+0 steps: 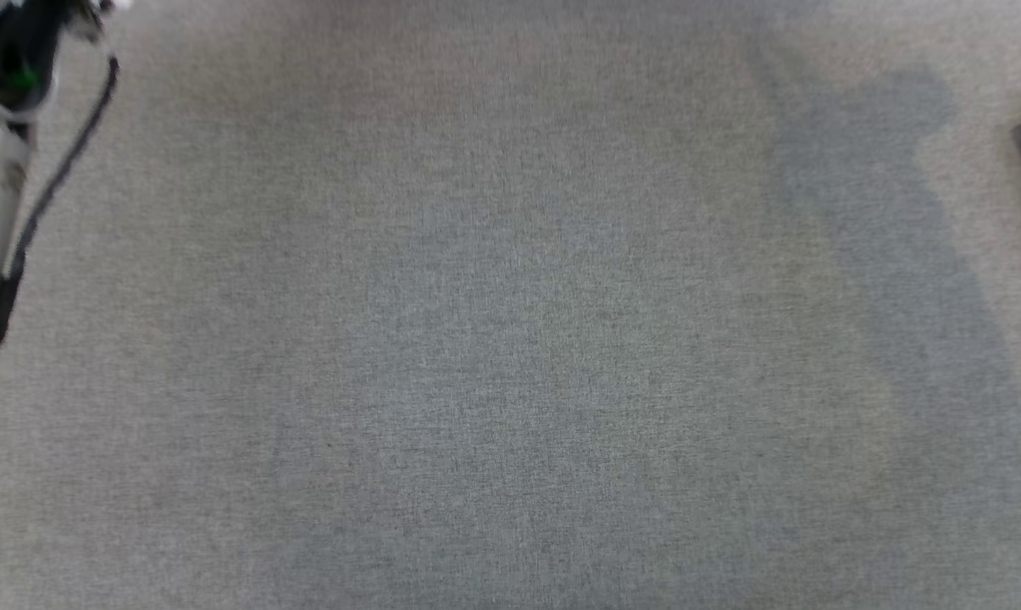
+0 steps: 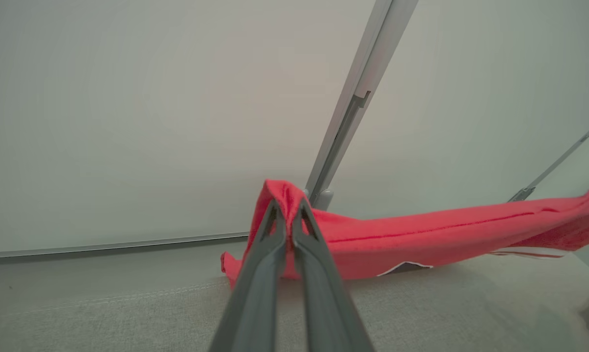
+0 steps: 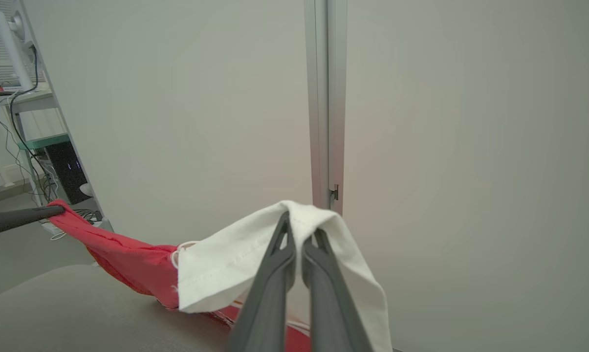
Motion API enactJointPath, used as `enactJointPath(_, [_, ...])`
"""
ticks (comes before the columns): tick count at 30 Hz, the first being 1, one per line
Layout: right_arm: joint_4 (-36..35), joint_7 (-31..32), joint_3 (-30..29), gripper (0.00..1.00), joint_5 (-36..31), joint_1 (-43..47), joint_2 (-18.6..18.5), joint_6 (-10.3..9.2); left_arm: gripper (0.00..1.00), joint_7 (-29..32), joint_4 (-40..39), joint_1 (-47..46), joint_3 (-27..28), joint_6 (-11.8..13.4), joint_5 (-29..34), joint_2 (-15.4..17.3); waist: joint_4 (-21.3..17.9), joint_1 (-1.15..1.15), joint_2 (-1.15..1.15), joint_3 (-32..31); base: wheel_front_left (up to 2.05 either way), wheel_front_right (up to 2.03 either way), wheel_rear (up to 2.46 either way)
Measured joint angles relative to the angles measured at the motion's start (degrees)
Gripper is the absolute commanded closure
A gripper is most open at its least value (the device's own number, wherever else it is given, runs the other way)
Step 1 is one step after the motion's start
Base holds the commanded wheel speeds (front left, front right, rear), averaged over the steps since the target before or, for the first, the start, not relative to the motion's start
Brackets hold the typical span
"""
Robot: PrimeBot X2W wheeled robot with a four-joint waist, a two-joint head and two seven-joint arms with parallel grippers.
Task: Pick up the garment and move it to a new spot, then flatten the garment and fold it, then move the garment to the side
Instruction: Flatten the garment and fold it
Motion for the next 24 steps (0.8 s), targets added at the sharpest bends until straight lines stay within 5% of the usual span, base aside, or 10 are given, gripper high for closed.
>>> enactJointPath(14, [-16.12, 5.11, 8.24, 1.00, 7.56, 28.35, -8.77, 0.00, 1.00, 6.83, -10.69, 27.79, -10.58, 0.12, -7.45, 9.68, -1.07, 0.00, 0.00, -15.47, 0.00, 0.00, 0.00])
enactJointPath(24, [-27.82, 9.01, 11.11, 1.00, 11.43, 47.84, -19.52, 0.00, 1.00, 7.82, -27.94, 47.35, -14.17, 8.02, -9.57, 16.35, -2.26, 0.00, 0.00, -25.45, 0.00, 0.00, 0.00])
